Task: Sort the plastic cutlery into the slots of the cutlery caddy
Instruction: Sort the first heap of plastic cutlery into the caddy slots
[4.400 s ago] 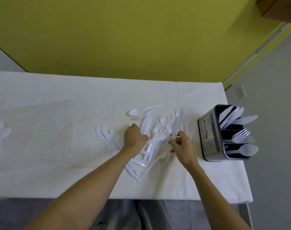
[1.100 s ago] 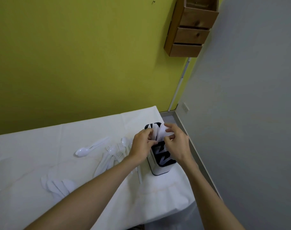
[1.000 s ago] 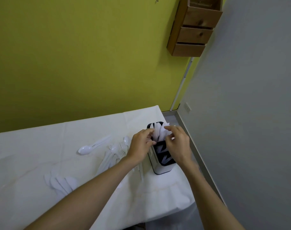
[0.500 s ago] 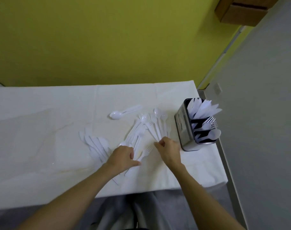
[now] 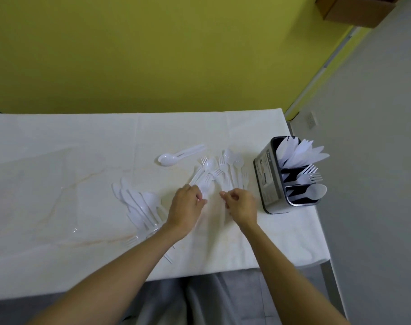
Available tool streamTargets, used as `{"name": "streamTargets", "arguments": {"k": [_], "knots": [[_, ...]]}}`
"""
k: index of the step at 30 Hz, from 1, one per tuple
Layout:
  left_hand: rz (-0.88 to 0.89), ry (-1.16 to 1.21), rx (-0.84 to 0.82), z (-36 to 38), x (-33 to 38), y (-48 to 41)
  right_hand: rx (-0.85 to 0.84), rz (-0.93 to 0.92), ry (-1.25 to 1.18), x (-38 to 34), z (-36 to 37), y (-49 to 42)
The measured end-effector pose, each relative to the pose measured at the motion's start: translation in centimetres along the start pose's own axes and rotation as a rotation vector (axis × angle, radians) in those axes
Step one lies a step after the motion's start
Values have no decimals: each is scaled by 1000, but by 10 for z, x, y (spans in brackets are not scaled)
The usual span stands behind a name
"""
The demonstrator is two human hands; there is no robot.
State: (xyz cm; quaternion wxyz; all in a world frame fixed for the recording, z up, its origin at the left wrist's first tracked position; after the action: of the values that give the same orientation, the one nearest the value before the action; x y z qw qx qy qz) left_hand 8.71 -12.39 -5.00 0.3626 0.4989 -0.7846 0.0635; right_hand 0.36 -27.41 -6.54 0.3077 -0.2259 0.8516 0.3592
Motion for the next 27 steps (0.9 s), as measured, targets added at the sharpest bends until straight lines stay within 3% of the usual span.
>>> {"name": "streamTargets", "arguments": {"k": [2,5,9,19,23,27], "knots": [[-60,-54,61,-7,-9,-8,49,-72,96,-8,-10,-6],[-168,-102,25,-13,-23,-17,104,-186,282,-18,-12,-8],[-257,19,22,-20,-37,-19,24,-311,527,-32,12,-1],[-370,125,56,-29,-61,-15,147,-93,419,-12,-6,-14],[-354,134,58,-29,-61,-13,61,-170,397,-26,16,1],[-365,136,23,-27,-62,-12,-43,-126,358,-29,53,7]]}}
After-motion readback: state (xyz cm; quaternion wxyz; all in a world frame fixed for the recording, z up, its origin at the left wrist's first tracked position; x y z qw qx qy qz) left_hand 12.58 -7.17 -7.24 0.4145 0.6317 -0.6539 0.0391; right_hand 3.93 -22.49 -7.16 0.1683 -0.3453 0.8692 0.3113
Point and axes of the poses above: each hand's wrist, its own y-axis away from the middle knuckle, its own z-axis out of the palm, x = y × z, the point moved 6 cm from there along -y, towards the middle knuckle, and after that the axes turned 1 degree about -x, right-handed, at the moved point
